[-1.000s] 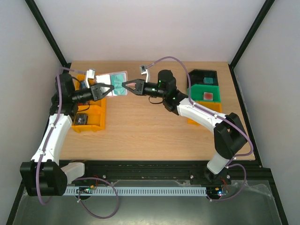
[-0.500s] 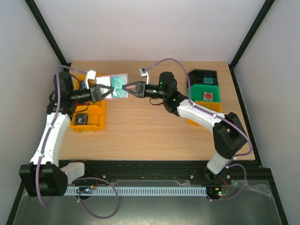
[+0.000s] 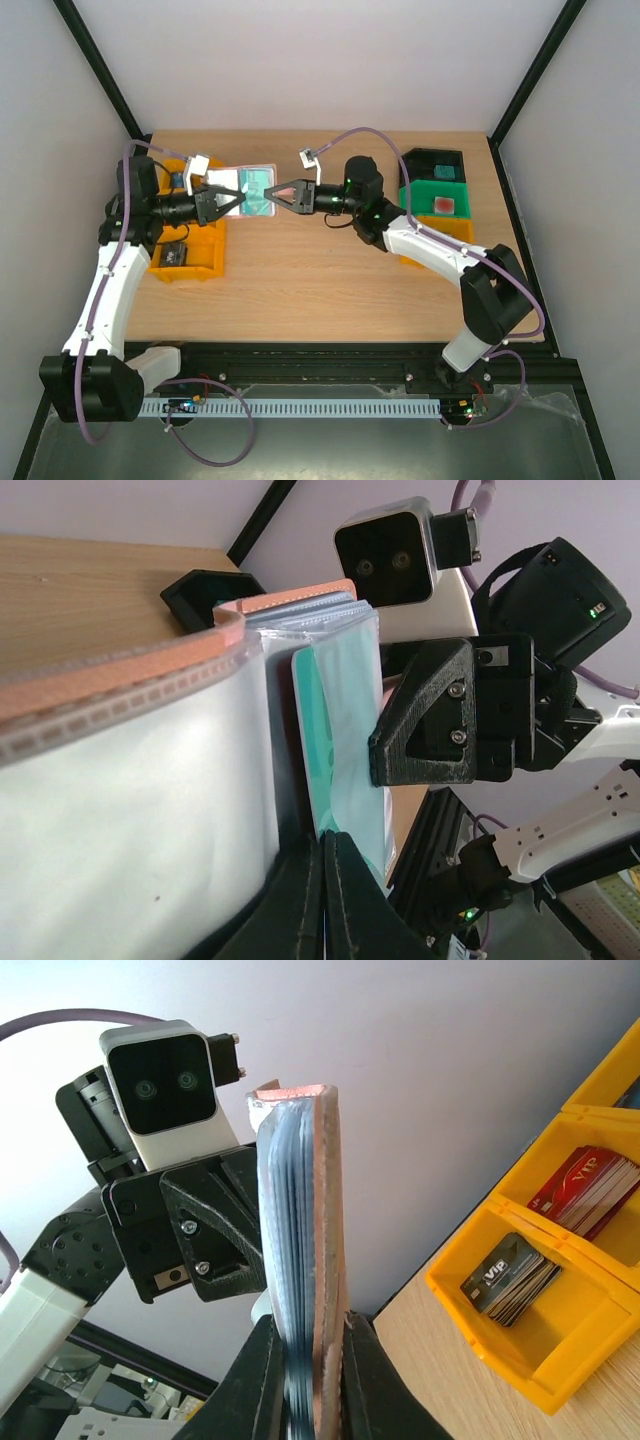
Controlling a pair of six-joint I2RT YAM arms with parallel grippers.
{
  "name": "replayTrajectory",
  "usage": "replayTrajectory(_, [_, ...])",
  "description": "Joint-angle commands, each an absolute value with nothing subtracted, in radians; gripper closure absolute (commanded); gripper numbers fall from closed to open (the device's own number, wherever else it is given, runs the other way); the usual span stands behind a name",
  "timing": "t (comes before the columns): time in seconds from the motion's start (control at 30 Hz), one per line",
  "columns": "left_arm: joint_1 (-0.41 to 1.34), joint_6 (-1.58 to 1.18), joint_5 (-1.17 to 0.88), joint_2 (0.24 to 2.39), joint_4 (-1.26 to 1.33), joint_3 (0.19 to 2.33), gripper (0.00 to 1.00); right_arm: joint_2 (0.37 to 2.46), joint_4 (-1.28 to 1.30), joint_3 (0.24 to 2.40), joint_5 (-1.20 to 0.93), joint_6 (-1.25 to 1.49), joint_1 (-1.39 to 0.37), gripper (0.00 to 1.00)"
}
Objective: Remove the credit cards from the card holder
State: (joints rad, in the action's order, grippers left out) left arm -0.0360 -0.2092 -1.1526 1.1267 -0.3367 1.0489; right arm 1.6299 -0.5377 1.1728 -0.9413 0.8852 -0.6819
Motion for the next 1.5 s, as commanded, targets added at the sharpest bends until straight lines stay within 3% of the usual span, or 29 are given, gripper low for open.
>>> replayTrajectory(0.0, [-0.063,-0.17,-1.102,1.115,-0.371,1.071,0.98,1.55,-0.578,1.174,-0.983,0.852,-0.654,0.95])
replayTrajectory(0.47, [-0.064,-0.181,-1.111,1.115,-0.361,1.065,0.98,1.553,-0.59,1.178,-1.005,0.867,-0.653,0.79])
replayTrajectory(0.63, [-0.064,-0.184,-1.114,1.116,-0.358,1.064,0.98,1.553,-0.573,1.183,-0.996,0.856,-0.653,0.98])
replayTrajectory(1.2, [-0.106,-0.094,-0.923,1.098,-0.438,1.078,0.98,1.483,-0.417,1.11,-0.887,0.852,-0.506,0.98])
replayTrajectory(1.47, [-0.126,-0.083,-0.904,1.088,-0.444,1.069,0.98,1.517,-0.152,1.067,-0.835,0.747,-0.468,0.98])
